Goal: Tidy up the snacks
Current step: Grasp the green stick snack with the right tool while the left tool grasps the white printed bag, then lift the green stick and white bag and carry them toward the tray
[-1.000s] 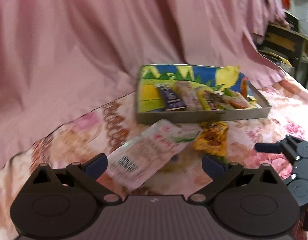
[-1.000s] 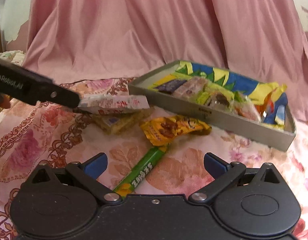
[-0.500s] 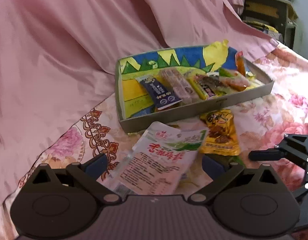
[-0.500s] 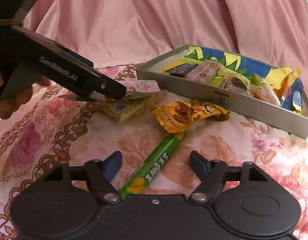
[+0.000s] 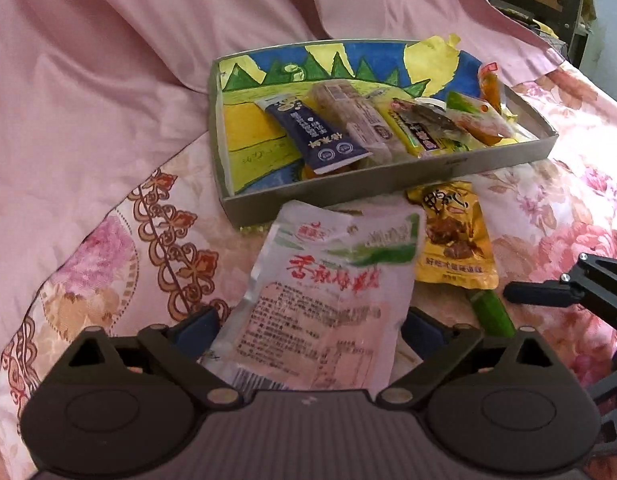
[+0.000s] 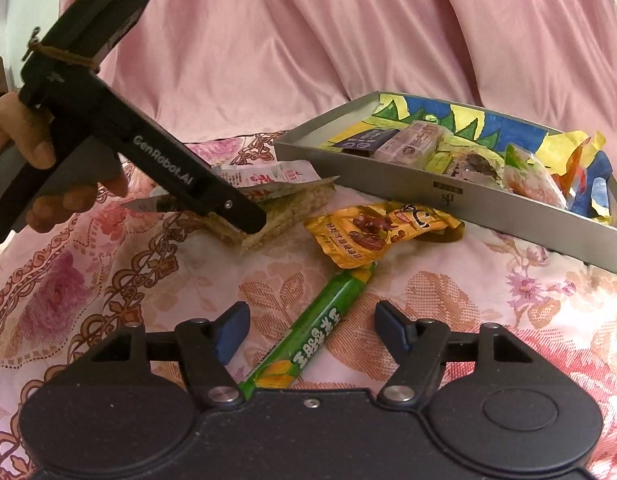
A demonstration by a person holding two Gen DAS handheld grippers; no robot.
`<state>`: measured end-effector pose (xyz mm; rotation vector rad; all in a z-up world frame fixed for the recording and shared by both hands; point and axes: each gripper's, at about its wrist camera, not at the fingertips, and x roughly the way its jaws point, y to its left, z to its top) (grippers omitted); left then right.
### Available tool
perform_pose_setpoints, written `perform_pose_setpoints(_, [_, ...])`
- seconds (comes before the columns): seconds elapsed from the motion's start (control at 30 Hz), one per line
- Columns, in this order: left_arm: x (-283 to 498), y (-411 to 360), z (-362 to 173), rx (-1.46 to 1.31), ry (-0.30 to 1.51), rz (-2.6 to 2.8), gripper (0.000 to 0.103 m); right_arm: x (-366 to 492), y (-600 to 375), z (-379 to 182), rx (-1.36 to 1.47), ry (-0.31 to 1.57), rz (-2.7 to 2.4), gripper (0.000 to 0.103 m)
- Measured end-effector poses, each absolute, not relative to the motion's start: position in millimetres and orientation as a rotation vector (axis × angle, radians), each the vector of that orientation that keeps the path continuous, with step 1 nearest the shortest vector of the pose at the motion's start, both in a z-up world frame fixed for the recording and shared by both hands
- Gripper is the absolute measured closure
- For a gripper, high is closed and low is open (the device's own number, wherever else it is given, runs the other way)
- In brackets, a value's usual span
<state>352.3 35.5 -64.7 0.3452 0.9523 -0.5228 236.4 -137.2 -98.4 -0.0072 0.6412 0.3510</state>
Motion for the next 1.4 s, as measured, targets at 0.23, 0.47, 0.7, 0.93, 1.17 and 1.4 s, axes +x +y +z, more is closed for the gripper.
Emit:
perform_pose_setpoints(0.23, [337,44,-62,0.236,1.000,-0.476,0.023,236,-139,-98,-0.001,0.644,0.353,0.031])
perform_pose_setpoints(0.47, [322,46,-55,0.168,1.000,-0.411,0.034,234,-139,-95,-0.004,0.647,0.338,0.052])
perform_pose_setpoints(0.7, [319,44,-56,0.138,1.012,-0.392,0.025,235,-141,-94,0.015,0.653,0.332,0.065])
perform_pose_setpoints(0.93, [333,41,-58,0.095,1.009,-0.342,0.021,238,-142,-96,0.024,0.636,0.347,0.056])
perform_pose_setpoints(1.17, [326,41,-54,0.084,0.985,-0.296,0.039,236,-141,-99,0.015,0.632,0.341,0.064])
perform_pose_setpoints(1.4, [302,40,-50,0.080,0.988,-0.319,0.044,233,-144,-93,0.039,0.677,0.348,0.070])
